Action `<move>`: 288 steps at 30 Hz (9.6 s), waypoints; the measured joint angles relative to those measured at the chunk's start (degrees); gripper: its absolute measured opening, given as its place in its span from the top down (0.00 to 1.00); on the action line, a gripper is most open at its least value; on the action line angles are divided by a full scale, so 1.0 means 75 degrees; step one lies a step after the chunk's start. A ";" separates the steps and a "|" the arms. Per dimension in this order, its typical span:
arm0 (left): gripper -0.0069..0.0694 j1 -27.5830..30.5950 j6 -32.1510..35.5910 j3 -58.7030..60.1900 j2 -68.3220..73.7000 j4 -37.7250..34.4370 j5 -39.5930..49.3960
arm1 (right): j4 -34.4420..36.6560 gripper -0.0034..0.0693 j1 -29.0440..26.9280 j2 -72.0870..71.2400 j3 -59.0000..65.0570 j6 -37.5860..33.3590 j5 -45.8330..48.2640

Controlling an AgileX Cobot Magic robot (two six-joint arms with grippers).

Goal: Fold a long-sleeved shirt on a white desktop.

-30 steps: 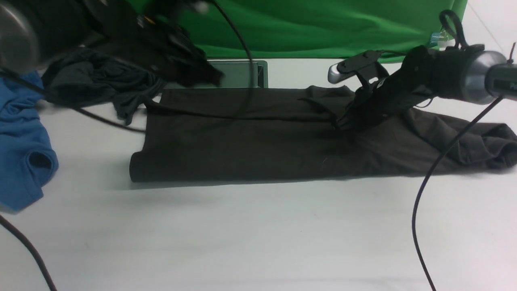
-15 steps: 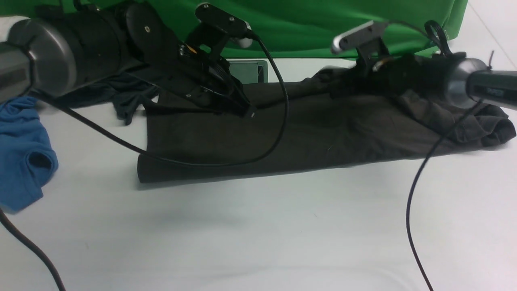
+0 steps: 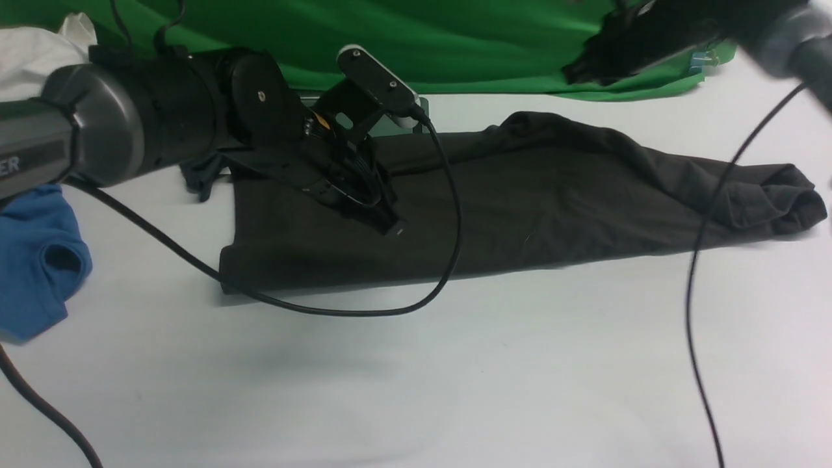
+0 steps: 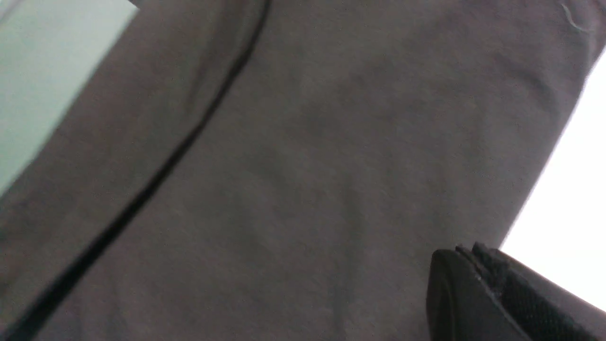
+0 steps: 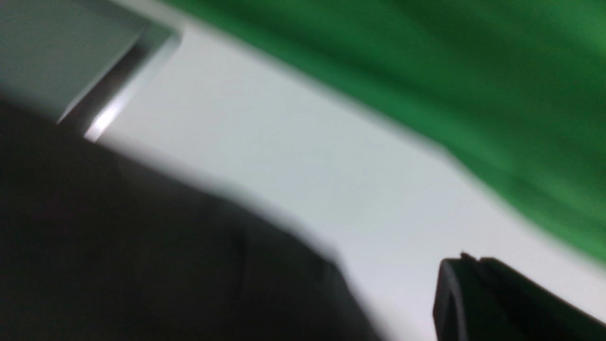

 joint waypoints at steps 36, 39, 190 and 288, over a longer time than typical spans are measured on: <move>0.89 0.1192 -0.0639 0.0273 -0.0552 -0.0111 0.0534 | -0.0961 0.94 0.0431 -0.4172 0.9355 0.1772 -0.1630; 0.89 0.1192 -0.0112 0.0273 -0.0594 -0.0418 0.0453 | -0.1015 0.94 0.0461 -0.4551 0.9376 0.2033 -0.1529; 0.89 -0.0375 -0.1400 0.4142 -0.8201 0.0239 -0.1130 | -0.1796 0.83 -0.3982 -0.7025 0.8823 0.2924 -0.0997; 0.89 -0.0013 -0.1522 0.0656 0.0865 0.0489 -0.0681 | -0.1567 0.81 0.0523 -0.2112 0.5855 0.3212 -0.1825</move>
